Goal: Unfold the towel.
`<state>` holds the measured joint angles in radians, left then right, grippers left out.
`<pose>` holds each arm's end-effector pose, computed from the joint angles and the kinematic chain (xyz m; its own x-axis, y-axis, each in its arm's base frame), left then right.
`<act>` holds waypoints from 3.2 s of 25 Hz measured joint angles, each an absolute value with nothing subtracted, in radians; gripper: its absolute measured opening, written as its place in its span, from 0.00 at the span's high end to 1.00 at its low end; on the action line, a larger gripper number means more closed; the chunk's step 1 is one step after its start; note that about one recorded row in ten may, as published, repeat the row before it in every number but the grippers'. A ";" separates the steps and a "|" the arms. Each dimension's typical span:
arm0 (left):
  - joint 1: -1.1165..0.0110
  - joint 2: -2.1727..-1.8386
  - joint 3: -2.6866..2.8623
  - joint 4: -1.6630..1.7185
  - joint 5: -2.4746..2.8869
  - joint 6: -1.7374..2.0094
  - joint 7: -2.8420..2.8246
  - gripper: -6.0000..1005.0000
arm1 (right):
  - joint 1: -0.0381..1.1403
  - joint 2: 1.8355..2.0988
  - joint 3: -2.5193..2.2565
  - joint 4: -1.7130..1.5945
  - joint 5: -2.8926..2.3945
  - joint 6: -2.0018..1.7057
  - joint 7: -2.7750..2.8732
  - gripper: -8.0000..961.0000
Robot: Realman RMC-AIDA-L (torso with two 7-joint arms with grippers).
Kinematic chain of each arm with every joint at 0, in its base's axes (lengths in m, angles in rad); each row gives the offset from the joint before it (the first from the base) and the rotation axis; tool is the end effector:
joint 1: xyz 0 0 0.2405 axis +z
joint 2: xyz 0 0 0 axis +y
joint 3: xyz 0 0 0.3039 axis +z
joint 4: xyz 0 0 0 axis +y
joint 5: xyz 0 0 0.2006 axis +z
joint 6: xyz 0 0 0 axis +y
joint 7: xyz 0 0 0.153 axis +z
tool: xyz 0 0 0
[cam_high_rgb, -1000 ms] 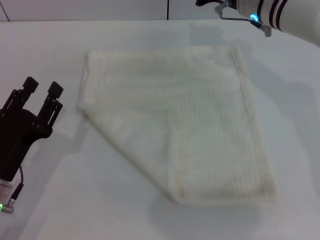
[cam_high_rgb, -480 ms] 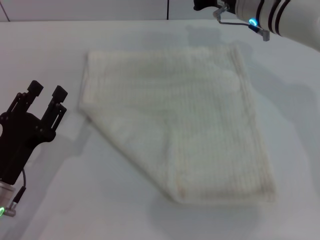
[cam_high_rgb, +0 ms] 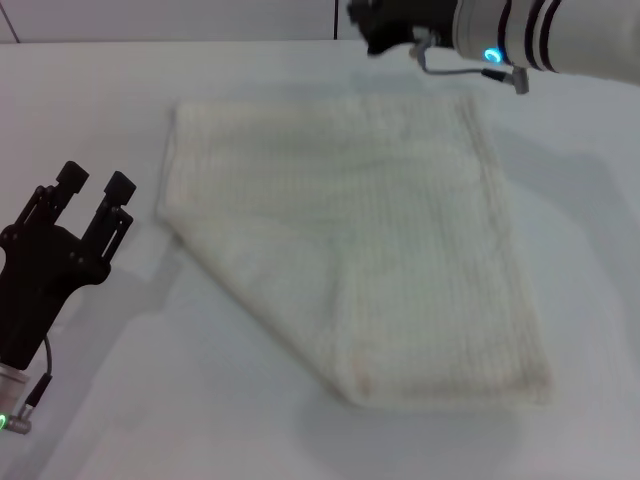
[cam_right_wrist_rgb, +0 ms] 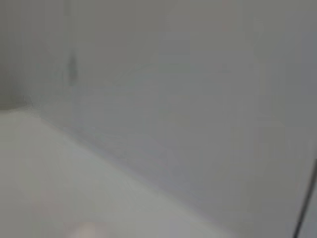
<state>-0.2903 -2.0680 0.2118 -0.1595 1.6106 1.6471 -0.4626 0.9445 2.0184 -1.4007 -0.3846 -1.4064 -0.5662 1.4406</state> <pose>-0.3410 0.2495 -0.0521 0.4369 -0.0537 0.8979 0.7767 -0.4810 -0.4067 0.1852 0.5083 -0.0723 0.8885 -0.2648 -0.3747 -0.4456 -0.6931 -0.5667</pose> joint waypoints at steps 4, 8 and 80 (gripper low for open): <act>-0.297 -2.067 0.212 -0.157 1.612 1.647 -0.463 0.47 | 0.970 1.976 -1.426 -0.428 -1.781 -0.703 1.826 0.99; -0.317 -2.066 0.213 -0.146 1.618 1.647 -0.463 0.48 | 0.975 1.953 -1.379 -0.525 -2.109 -0.895 2.068 0.99; -0.443 -2.068 0.356 -0.018 1.686 1.575 -0.708 0.51 | 0.900 1.983 -1.145 -0.553 -2.445 -0.932 2.218 0.99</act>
<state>-0.4425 -2.0678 0.3559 -0.0176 1.6859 1.5754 -0.7082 0.9001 1.9835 -1.1448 -0.5531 -2.4446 -0.9323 2.2175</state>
